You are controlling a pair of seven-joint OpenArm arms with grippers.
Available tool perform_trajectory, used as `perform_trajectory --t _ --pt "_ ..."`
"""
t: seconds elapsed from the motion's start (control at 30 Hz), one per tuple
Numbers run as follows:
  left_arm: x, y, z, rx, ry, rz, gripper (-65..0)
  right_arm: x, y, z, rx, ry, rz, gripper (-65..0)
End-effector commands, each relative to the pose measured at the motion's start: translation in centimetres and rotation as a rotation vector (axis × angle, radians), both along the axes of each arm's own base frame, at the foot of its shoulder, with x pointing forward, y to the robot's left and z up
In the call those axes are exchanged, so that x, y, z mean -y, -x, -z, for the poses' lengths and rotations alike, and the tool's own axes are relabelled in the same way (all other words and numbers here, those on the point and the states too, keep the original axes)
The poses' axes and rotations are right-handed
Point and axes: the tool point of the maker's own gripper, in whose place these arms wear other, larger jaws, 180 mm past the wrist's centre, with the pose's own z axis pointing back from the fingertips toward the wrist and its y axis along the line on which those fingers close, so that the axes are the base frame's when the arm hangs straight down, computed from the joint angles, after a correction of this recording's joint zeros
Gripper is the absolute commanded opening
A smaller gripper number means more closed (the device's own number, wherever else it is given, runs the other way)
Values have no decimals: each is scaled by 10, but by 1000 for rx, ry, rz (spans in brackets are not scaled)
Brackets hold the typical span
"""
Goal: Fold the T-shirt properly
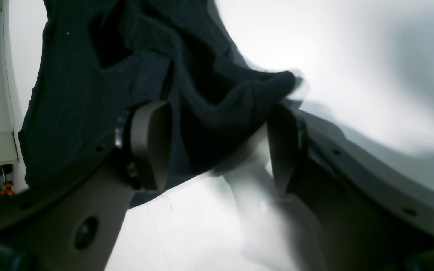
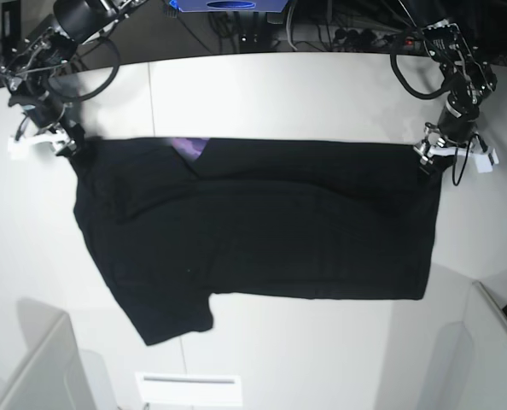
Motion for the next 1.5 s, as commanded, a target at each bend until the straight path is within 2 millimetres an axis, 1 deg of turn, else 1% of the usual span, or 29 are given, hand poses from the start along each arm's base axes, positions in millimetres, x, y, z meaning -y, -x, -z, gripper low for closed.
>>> perform_trajectory --t 0.0,0.03,0.07,0.1,0.27,0.37,0.4,0.43,0.47,0.57,0.6,0.67,0.8,0.93,1.03,1.17,1.2,1.3,1.37,1.4,1.47 --pt "4 5 9 -61 -5 20 -189 -2 9 9 -69 5 -24 -273" --pt "4 5 10 -66 -13 21 -193 -2 9 9 -69 5 -24 -273" --pt "2 5 10 -71 -24 21 -212 -2 9 9 -68 5 -24 -273" --pt "2 5 10 -74 -27 22 -250 -2 9 9 -68 5 -24 -273" --pt "0 6 10 -76 -30 21 -502 -2 8 8 -65 7 -22 -273" --pt "0 5 10 -76 -31 22 -627 -2 8 8 -65 7 -22 -278" --pt "0 5 10 -76 -31 22 -650 -2 8 8 -64 8 -21 -294" --pt "-1 5 9 -76 -32 21 -650 -2 7 8 -62 9 -20 -332" --pt "-1 5 9 -76 -32 21 -650 0 5 6 -53 13 -14 -384" --pt "0 6 10 -80 -32 24 -650 6 -2 3 -16 31 17 -608" --pt "1 8 11 -84 -33 28 -650 6 -1 5 -16 28 22 -650" --pt "1 8 10 -83 -37 31 -650 10 -4 5 -17 27 21 -650" --pt "0 14 5 -83 -58 42 -650 12 0 9 -41 12 12 -650" --pt "0 20 -12 -64 -110 66 -650 18 -1 -2 -26 54 10 -650" --pt "-3 24 -24 -55 -148 87 -650 19 3 -6 -41 66 -5 -650" --pt "2 27 -26 -101 -136 130 -650 21 1 -15 -34 88 -18 -650" --pt "4 25 -30 -97 -140 140 -650 22 -1 -19 -27 99 -21 -650" --pt "8 9 -53 -35 -171 157 -650 26 -11 -34 8 136 -24 -650" --pt "10 1 -67 3 -192 166 -650 27 -14 -41 17 150 -31 -650" --pt "11 -6 -75 28 -203 169 -650 29 -19 -48 31 165 -36 -650" --pt "12 -10 -83 38 -208 178 -650 36 -24 -62 40 198 -46 -650"
